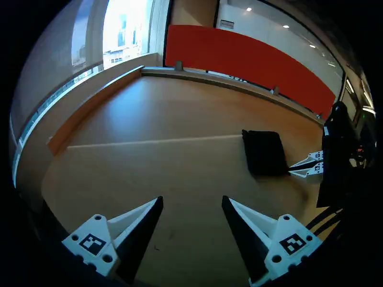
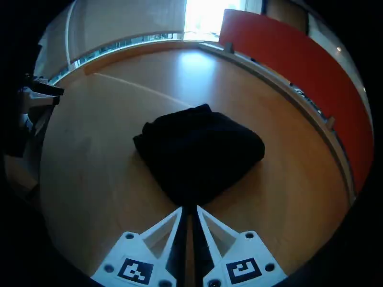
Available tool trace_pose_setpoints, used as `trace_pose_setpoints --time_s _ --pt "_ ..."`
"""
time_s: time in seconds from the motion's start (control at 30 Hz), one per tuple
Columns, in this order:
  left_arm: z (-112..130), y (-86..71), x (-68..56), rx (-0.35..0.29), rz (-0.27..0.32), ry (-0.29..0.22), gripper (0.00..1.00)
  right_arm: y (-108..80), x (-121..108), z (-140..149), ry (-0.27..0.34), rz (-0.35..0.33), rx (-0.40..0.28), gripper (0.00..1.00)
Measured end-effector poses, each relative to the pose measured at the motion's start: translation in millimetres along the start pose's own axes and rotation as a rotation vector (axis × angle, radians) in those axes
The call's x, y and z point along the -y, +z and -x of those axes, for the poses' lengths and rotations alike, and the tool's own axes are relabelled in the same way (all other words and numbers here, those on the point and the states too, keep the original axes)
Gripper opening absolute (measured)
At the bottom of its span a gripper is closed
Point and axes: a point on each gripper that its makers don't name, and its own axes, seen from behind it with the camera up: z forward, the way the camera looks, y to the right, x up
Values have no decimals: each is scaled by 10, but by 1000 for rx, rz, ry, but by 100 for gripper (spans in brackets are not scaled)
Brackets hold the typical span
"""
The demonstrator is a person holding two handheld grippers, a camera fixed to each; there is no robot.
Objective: Fold towel
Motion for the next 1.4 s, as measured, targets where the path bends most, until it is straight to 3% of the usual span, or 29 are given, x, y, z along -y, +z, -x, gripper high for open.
trace_pose_setpoints --time_s 0.77,1.17,1.4 --pt "-202 42 -147 -22 28 29 91 -515 -332 -759 0 72 -204 5" --pt "-361 49 -228 -37 39 48 91 -949 -525 -1205 8 115 -310 5" --pt "-427 60 -271 -42 48 52 91 -1240 -720 -1319 30 157 -350 4"
